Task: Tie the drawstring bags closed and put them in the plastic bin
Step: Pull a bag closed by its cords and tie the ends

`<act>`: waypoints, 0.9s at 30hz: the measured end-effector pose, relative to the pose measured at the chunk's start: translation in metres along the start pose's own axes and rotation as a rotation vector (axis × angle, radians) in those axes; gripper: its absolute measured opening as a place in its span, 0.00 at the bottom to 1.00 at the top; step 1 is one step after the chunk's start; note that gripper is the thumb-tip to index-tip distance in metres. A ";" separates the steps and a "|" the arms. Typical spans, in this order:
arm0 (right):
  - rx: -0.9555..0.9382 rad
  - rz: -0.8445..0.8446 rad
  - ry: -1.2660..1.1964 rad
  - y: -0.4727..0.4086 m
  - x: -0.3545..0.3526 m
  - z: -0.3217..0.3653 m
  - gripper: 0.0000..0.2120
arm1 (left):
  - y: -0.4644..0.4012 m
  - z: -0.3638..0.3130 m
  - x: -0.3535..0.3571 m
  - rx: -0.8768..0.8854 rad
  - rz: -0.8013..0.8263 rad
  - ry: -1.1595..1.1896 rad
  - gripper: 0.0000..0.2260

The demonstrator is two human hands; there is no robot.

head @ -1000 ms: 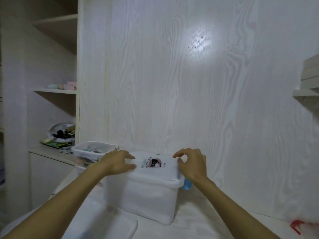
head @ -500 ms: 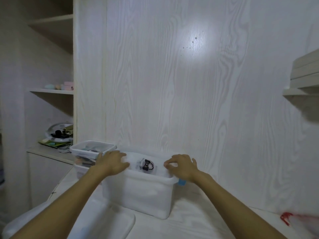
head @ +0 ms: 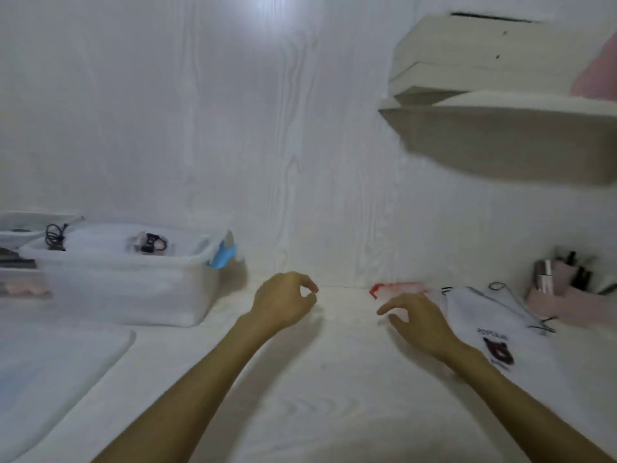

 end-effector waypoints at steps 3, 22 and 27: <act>0.134 -0.119 0.013 0.028 -0.023 -0.048 0.09 | -0.004 -0.042 0.065 0.061 0.121 0.126 0.11; 0.285 0.231 0.478 0.030 -0.063 -0.077 0.20 | 0.002 -0.146 0.176 0.014 0.228 0.273 0.05; 0.035 0.549 0.457 -0.002 -0.075 -0.058 0.33 | 0.004 -0.117 0.118 0.054 0.360 0.754 0.07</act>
Point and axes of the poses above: each hand's wrist, its own y-axis away from the middle knuckle, its own x-axis out of the palm, z = x × y, the point moved 1 cm from there along -y, towards the middle knuckle, and after that the axes turned 5 degrees about x, right-handed, at the moved point
